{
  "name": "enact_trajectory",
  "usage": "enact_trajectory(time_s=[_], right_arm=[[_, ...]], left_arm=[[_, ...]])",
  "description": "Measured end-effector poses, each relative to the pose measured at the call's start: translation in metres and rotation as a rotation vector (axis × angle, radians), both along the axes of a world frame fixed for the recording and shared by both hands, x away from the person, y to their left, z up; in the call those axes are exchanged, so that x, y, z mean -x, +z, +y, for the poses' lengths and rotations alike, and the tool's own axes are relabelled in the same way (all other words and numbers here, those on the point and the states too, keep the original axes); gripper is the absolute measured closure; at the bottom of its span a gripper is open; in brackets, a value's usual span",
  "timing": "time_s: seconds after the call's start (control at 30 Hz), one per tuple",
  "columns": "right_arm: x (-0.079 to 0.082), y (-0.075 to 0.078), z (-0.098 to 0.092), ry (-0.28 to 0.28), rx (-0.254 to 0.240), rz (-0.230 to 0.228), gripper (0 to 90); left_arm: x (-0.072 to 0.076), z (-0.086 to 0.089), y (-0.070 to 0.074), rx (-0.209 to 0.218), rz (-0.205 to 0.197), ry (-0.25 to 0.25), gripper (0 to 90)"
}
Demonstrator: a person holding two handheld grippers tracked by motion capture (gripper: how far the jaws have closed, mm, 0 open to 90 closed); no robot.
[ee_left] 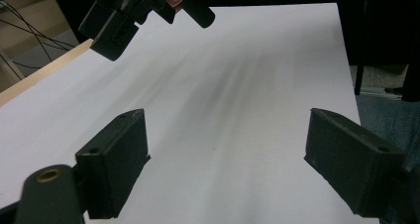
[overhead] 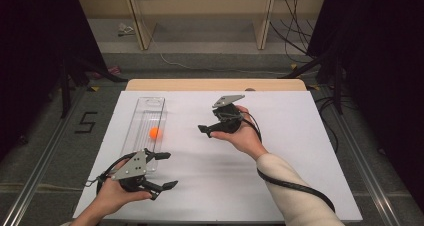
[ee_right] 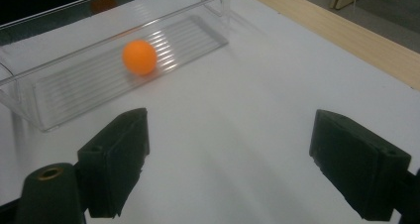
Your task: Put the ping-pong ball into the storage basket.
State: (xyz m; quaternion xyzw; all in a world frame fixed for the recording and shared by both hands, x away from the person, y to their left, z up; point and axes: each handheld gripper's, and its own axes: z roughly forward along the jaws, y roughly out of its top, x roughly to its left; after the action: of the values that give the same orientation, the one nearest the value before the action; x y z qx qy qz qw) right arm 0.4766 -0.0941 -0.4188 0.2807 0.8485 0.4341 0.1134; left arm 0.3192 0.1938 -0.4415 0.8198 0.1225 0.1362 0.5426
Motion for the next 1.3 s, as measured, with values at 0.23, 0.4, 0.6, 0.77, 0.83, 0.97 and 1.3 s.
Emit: enact_trajectory(time_s=[0.23,0.4,0.6,0.77,0.83,0.97,1.3], right_arm=[[0.003,-0.001,-0.014,-0.016,-0.003,0.001,16.5],[0.006,0.000,-0.024,-0.029,-0.006,0.002,16.5],[0.011,-0.002,-0.035,-0.035,0.000,0.004,16.5],[0.017,-0.003,-0.047,-0.049,-0.003,0.005,16.5],[0.019,-0.003,-0.052,-0.055,-0.008,0.002,16.5],[0.024,-0.003,-0.064,-0.072,-0.017,0.001,16.5],[0.037,-0.001,-0.089,-0.102,-0.033,-0.009,16.4]], left_arm=[[0.000,0.000,0.000,0.000,0.001,0.001,16.3],[0.000,0.000,0.000,0.001,0.001,0.003,16.3],[0.000,0.000,0.000,0.001,0.000,0.004,16.3],[0.000,0.000,0.000,0.004,0.002,0.006,16.3],[0.000,0.000,0.000,0.004,0.002,0.006,16.3],[0.000,0.000,0.000,0.001,0.003,0.006,16.3],[-0.001,0.000,-0.001,0.000,0.003,0.006,16.3]])
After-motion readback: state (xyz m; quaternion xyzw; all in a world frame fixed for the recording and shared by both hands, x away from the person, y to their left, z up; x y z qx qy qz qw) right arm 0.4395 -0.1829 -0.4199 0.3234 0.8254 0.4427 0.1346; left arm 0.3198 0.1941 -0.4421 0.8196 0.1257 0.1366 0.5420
